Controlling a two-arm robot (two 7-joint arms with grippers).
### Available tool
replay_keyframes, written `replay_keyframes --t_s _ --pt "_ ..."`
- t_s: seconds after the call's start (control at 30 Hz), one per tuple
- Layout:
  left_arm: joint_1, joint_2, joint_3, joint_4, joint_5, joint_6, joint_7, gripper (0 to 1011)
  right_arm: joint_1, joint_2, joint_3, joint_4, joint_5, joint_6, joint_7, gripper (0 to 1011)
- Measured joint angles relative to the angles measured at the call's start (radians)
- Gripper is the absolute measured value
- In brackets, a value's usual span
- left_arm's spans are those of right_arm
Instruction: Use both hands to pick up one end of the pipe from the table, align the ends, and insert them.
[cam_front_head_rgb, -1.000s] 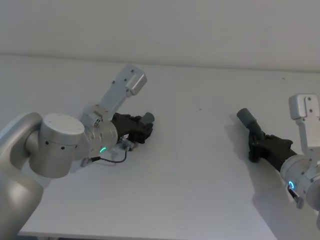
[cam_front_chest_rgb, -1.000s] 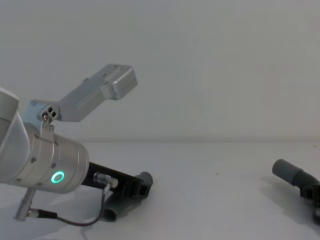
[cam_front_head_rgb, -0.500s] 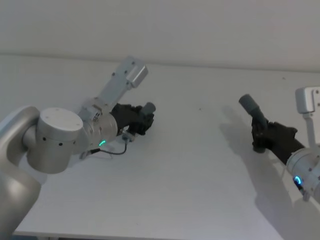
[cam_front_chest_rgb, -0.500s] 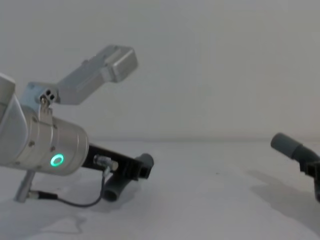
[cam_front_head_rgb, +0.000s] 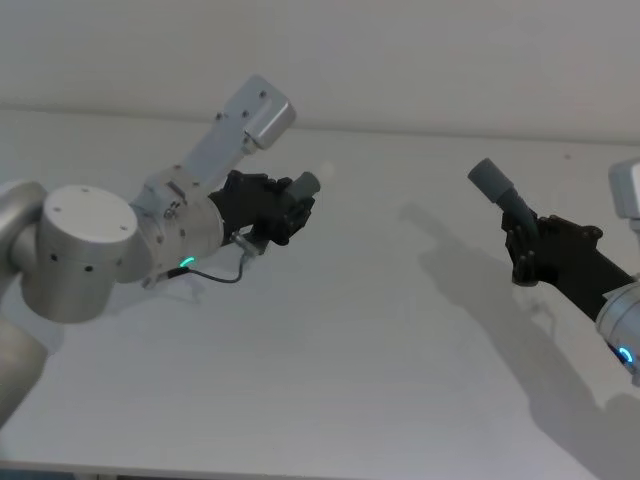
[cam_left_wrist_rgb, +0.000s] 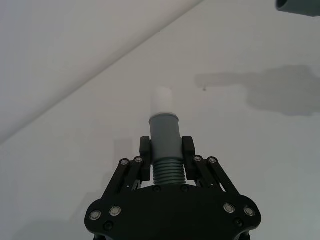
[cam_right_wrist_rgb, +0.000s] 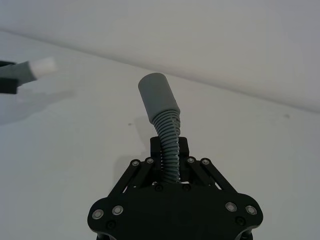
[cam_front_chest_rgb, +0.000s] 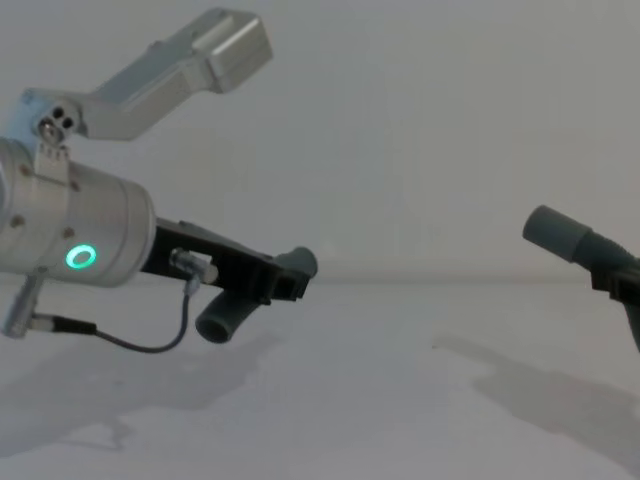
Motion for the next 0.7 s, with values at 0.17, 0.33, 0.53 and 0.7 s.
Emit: replay_keyframes --t_s 0.17,0.33,0.53,0.7 --pt "-0.015 0.046 0.007 -0.019 0.004 -0.025 -0.061 360 -0.001 0.039 0.001 -0.006 0.015 -0.035 0.06 177" --pt "-0.035 0.11 0.013 -0.041 0.009 -0.058 -0.137 360 -0.002 0.084 0.001 -0.007 0.035 -0.075 0.138 177" --pt "-0.051 0.178 0.013 -0.065 0.011 -0.091 -0.204 360 0.002 0.137 0.001 -0.005 0.063 -0.116 0.226 176" --pt "-0.063 0.217 0.013 -0.076 0.009 -0.115 -0.248 360 0.007 0.173 -0.001 0.0 0.086 -0.145 0.295 176"
